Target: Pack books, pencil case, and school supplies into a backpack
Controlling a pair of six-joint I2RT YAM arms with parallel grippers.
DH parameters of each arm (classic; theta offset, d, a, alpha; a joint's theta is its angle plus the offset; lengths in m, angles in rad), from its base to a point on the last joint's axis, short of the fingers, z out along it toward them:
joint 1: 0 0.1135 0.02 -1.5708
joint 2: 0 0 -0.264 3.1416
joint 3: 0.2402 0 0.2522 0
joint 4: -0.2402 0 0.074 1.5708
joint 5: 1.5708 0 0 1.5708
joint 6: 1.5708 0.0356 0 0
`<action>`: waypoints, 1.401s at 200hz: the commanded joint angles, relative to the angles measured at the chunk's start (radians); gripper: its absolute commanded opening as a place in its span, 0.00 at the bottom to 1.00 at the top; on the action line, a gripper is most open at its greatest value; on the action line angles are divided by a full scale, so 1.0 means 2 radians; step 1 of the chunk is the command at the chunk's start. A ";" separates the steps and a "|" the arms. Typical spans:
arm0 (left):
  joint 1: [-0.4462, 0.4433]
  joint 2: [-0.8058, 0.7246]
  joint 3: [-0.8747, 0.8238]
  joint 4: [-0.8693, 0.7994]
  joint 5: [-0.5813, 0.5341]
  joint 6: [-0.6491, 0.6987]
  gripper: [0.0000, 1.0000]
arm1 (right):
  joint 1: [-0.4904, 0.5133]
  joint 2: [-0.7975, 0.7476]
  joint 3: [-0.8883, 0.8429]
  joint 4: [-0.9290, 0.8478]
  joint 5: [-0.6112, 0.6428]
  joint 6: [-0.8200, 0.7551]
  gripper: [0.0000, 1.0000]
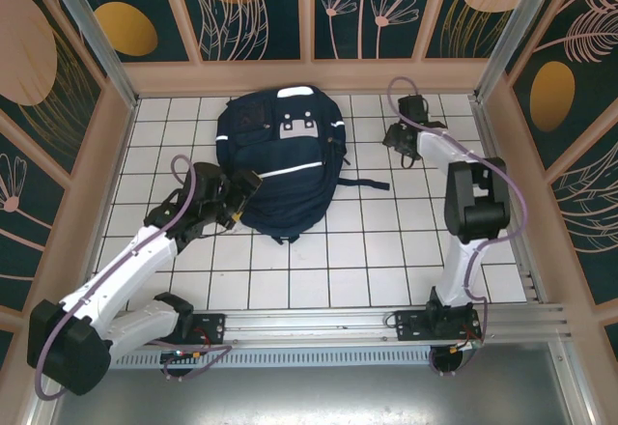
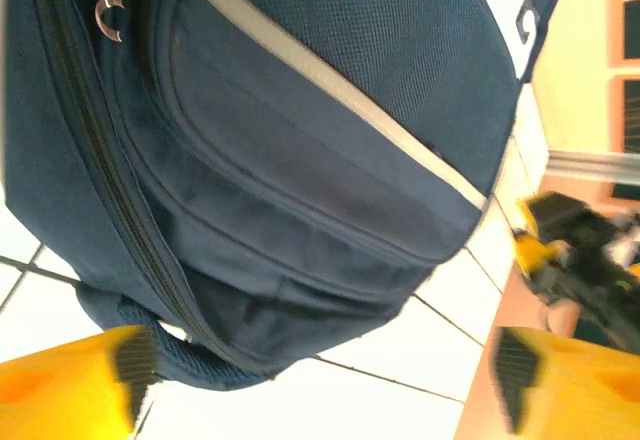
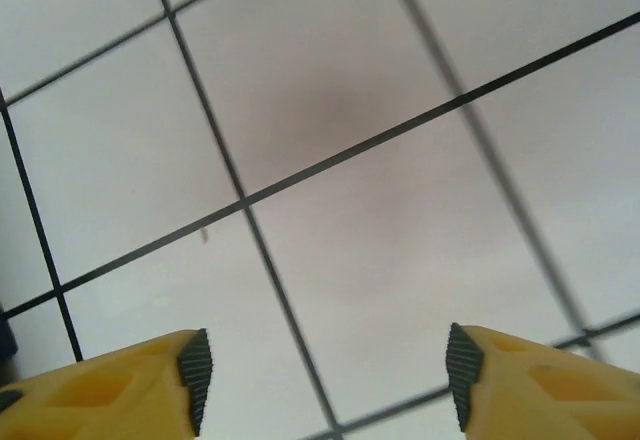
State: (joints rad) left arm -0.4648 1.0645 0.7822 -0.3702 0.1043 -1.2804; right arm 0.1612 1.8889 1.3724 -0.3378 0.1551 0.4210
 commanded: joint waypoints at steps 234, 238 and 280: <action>0.194 0.210 -0.236 0.745 -0.277 0.584 0.99 | -0.071 -0.247 -0.545 0.678 0.018 -0.185 0.99; 0.195 0.211 -0.236 0.745 -0.267 0.589 0.99 | -0.071 -0.245 -0.539 0.669 0.007 -0.185 0.99; 0.209 0.232 -0.286 0.858 -0.193 0.600 0.99 | -0.076 -0.247 -0.547 0.686 -0.047 -0.205 0.99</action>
State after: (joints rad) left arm -0.0647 1.4841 0.2768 1.0710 -0.3973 -0.1226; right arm 0.0200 1.4052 0.2832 0.9306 0.1490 0.0338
